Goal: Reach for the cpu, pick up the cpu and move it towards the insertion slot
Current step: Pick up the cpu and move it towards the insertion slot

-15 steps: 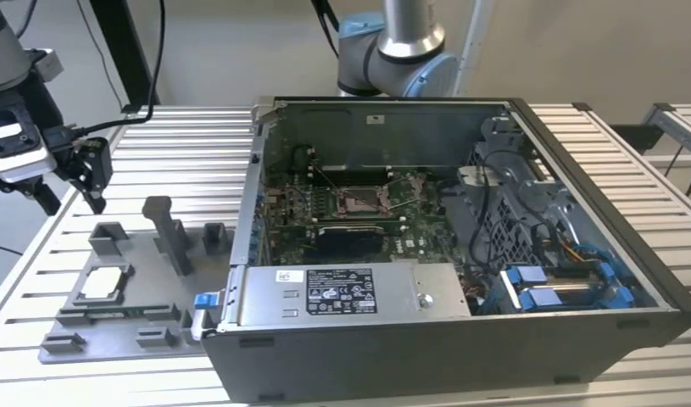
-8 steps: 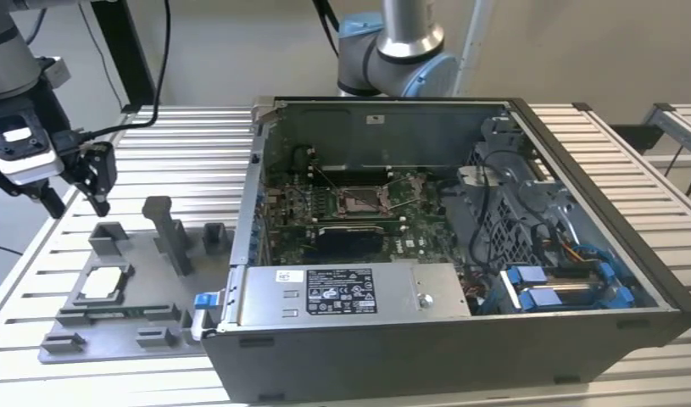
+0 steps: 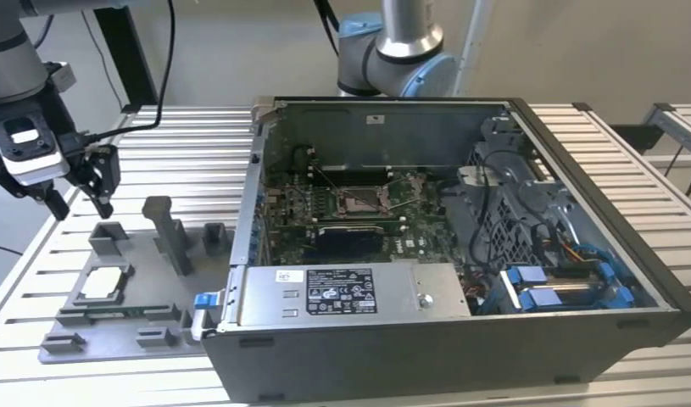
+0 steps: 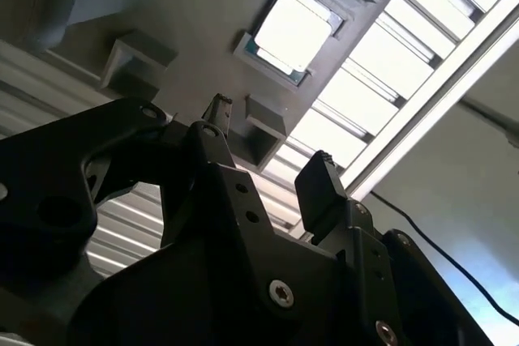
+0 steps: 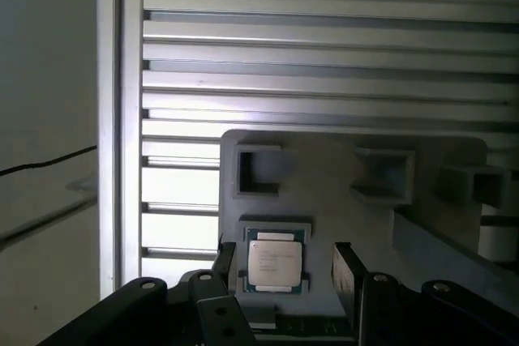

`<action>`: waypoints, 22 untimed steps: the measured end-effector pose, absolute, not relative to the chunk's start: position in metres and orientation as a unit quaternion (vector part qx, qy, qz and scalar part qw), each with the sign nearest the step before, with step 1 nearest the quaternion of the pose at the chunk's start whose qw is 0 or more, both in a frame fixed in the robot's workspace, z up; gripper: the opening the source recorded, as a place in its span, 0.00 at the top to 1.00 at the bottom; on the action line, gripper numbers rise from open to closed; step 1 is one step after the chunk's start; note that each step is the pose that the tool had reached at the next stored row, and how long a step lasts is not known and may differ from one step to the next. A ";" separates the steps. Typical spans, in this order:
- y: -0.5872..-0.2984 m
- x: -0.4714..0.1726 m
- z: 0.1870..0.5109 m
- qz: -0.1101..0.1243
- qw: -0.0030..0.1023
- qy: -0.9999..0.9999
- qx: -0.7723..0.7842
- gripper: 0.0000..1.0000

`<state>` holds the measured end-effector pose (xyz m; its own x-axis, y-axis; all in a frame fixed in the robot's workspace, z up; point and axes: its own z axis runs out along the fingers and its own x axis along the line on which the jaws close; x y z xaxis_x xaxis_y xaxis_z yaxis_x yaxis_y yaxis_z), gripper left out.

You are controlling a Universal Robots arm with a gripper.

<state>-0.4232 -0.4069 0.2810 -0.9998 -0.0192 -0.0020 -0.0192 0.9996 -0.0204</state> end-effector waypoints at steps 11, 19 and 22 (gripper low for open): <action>-0.405 -0.423 0.277 -0.012 0.001 1.000 -0.010 0.00; -0.403 -0.423 0.273 -0.014 0.001 1.000 -0.010 0.00; -0.402 -0.423 0.272 -0.014 0.001 1.000 -0.010 0.00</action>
